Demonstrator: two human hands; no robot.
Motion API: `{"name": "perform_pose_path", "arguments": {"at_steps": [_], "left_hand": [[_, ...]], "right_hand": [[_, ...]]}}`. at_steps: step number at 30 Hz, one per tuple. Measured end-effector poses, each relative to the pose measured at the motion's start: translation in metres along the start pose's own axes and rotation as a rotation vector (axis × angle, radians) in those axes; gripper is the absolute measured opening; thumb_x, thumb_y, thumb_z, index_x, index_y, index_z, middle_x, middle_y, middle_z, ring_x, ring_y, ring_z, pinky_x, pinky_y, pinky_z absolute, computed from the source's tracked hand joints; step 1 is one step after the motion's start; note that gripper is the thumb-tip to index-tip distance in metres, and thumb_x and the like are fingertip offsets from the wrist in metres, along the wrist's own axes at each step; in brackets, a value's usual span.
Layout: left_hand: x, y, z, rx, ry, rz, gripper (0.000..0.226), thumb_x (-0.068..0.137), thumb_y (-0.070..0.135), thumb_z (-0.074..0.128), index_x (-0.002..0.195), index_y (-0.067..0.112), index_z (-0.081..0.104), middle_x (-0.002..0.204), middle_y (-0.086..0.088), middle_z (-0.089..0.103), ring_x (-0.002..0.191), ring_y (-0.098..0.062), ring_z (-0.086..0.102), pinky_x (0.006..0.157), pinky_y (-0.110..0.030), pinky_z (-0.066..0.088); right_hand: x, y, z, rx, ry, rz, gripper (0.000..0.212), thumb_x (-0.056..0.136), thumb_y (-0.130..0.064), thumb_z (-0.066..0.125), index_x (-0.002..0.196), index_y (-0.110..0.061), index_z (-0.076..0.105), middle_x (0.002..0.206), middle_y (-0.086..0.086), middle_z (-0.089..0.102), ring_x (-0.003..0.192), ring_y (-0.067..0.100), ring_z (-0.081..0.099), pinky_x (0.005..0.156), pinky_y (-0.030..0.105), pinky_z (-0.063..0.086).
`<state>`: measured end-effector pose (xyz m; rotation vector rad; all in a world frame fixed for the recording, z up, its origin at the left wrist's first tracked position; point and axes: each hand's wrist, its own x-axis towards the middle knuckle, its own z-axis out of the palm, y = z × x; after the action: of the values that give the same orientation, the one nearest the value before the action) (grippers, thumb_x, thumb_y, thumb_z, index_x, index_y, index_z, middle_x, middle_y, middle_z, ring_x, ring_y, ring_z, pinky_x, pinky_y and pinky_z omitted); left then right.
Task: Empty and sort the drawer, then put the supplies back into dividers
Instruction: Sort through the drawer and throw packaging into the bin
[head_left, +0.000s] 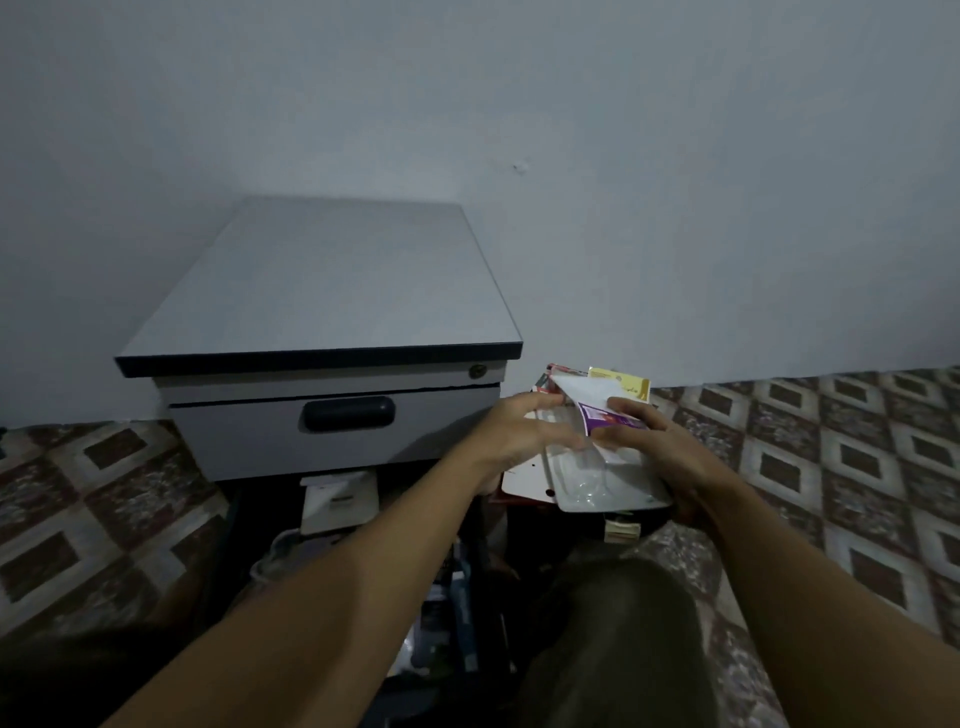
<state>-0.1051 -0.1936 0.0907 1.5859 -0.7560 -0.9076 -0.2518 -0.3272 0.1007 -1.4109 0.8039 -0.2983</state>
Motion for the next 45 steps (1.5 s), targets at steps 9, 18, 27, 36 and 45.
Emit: {"name": "perform_pose_path", "arguments": {"at_steps": [9, 18, 27, 36, 45], "left_hand": [[0.091, -0.050, 0.039, 0.051, -0.053, -0.163, 0.043, 0.069, 0.023, 0.086, 0.105, 0.036, 0.069, 0.126, 0.004, 0.063, 0.119, -0.017, 0.056, 0.090, -0.027, 0.048], [0.164, -0.085, 0.044, 0.156, -0.138, -0.334, 0.036, 0.082, 0.025, 0.078, 0.116, 0.028, 0.065, 0.130, 0.004, 0.055, 0.110, -0.014, 0.050, 0.089, -0.028, 0.042], [0.175, -0.110, 0.033, 0.284, -0.176, -0.344, 0.068, 0.088, 0.041, 0.073, 0.148, 0.030, 0.044, 0.162, 0.000, 0.022, 0.145, -0.022, 0.031, 0.110, -0.033, 0.037], [0.113, -0.090, 0.005, 0.233, -0.064, -0.235, 0.052, 0.087, 0.039, 0.070, 0.137, 0.037, 0.055, 0.140, 0.005, 0.052, 0.125, -0.014, 0.053, 0.095, -0.028, 0.046], [-0.002, -0.061, -0.061, 0.276, 0.035, -0.159, 0.039, 0.095, 0.028, 0.064, 0.134, 0.024, 0.058, 0.130, 0.007, 0.060, 0.111, -0.006, 0.057, 0.089, -0.022, 0.045]], "right_hand": [[0.068, 0.052, -0.048, 0.021, 0.032, 0.168, 0.045, 0.083, -0.013, 0.075, 0.124, -0.026, 0.059, 0.114, 0.009, 0.061, 0.100, 0.035, 0.065, 0.081, 0.045, 0.057], [0.144, 0.092, -0.058, 0.075, 0.053, 0.293, 0.042, 0.087, -0.017, 0.073, 0.127, -0.022, 0.059, 0.114, 0.005, 0.061, 0.092, 0.023, 0.065, 0.072, 0.036, 0.056], [0.165, 0.110, -0.067, -0.054, 0.125, 0.271, 0.068, 0.085, -0.026, 0.076, 0.145, -0.028, 0.043, 0.129, 0.002, 0.048, 0.093, 0.017, 0.055, 0.070, 0.032, 0.046], [0.131, 0.071, -0.045, -0.155, 0.069, 0.198, 0.062, 0.089, -0.023, 0.071, 0.144, -0.032, 0.044, 0.111, -0.008, 0.060, 0.113, 0.025, 0.051, 0.088, 0.049, 0.047], [0.070, 0.022, 0.044, -0.441, -0.197, 0.100, 0.032, 0.090, -0.025, 0.069, 0.121, -0.025, 0.061, 0.106, 0.006, 0.070, 0.097, 0.026, 0.068, 0.086, 0.044, 0.054]]}}
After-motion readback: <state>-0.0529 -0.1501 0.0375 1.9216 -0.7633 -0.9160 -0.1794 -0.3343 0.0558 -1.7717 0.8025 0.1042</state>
